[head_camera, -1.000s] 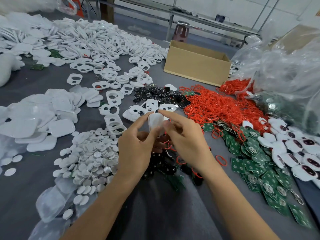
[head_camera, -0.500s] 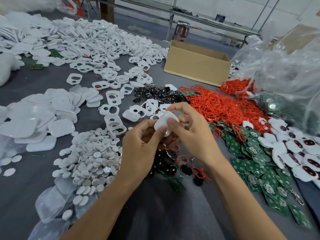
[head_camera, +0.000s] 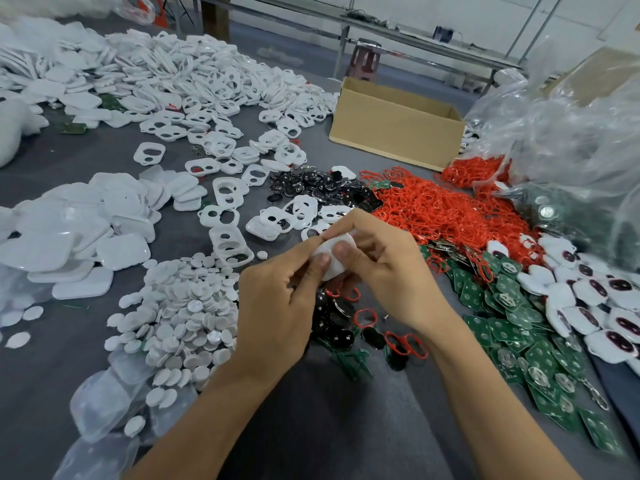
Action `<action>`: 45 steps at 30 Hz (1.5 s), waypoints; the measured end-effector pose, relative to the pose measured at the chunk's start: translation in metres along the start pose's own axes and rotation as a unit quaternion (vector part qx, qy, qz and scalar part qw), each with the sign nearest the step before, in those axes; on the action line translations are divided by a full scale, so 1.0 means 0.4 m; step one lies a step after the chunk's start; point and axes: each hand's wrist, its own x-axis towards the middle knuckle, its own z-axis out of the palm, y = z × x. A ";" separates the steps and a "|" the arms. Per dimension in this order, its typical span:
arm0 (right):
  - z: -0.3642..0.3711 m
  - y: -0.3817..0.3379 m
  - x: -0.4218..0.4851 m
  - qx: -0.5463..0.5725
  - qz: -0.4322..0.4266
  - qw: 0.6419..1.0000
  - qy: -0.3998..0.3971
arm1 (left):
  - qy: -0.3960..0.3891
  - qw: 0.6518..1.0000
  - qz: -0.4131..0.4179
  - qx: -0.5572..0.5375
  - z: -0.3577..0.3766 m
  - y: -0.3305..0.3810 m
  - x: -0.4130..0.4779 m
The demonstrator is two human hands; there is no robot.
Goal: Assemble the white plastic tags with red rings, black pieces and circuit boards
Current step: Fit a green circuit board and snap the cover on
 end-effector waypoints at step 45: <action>0.046 0.040 0.002 0.313 0.159 0.936 -0.015 | 0.022 0.965 -0.205 -0.160 0.000 -0.020 0.028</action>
